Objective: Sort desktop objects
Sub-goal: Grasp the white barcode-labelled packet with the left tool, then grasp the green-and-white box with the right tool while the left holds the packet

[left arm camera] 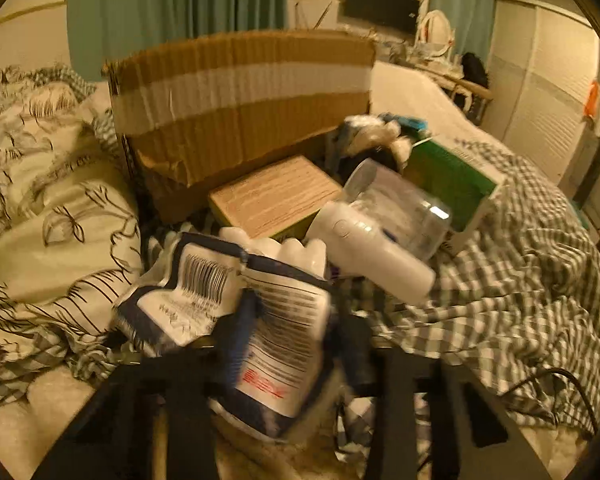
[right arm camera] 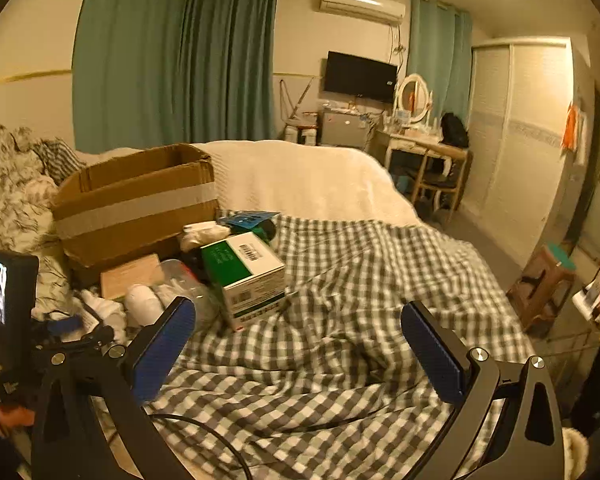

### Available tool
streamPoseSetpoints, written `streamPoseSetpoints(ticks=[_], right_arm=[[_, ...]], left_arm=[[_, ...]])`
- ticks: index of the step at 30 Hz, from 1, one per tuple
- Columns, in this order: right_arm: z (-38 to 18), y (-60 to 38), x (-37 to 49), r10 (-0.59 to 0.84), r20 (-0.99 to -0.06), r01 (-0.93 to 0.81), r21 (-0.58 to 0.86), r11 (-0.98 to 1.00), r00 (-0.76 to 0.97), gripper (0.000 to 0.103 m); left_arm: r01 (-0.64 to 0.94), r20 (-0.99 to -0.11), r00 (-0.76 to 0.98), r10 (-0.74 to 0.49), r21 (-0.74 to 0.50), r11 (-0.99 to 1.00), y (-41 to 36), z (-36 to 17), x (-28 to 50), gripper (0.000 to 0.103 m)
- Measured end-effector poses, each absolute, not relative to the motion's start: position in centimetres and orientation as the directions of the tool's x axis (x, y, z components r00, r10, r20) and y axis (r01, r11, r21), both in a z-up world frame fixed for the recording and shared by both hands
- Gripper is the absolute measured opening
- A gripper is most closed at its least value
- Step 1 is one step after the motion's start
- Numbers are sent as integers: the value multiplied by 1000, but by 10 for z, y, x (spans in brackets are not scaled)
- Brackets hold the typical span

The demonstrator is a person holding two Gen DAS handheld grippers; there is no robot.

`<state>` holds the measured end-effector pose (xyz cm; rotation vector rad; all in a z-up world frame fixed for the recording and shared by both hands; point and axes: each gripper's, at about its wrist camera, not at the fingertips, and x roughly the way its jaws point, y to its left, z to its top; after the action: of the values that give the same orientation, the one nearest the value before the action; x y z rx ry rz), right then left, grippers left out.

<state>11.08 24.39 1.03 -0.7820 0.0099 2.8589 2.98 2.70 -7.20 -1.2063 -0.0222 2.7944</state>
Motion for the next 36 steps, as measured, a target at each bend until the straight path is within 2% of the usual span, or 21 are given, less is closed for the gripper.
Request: streamPoseSetpoints(ticks=[2,8,13,18,27,33,34,35,36], right_arm=[[8,245,110,147,-517,-160,-20,-987,-843,103],[2,247,85,40,-570,-61,19,-998,-821,103],[-6,247,45,-34,-600,49,-9,-999,-799,103],[-26,242,6,-9,-653,127,-133,-983,-757,103],[-67,251,-58,-80,-688,171,-66,-983,-721,103],[-93,241,-82,-81,-708,177,-63,-982,-702,102],[-95,241,-81,-90,-711,184,-56,-981,-697,97],[-98,241,-80,-121,-716,203,-30,-979,-688,85],[-98,241,-79,-132,-717,205,-15,-979,-684,82]], left_arm=[[-84,-704,-703,102,-60,-995,25,-62,37,23],[-102,-625,-762,172,-146,-984,13,-26,47,16],[-174,-582,-780,232,-155,-973,25,-6,33,15],[-181,-584,-781,221,-126,-975,28,-20,31,15],[-204,-544,-804,238,-123,-971,35,-29,19,15],[-184,-579,-780,239,-153,-971,36,-46,0,15],[-184,-583,-776,242,-157,-970,36,-48,-1,15],[-185,-582,-777,240,-153,-971,37,-48,-2,15],[-187,-577,-781,238,-149,-971,38,-49,-1,15]])
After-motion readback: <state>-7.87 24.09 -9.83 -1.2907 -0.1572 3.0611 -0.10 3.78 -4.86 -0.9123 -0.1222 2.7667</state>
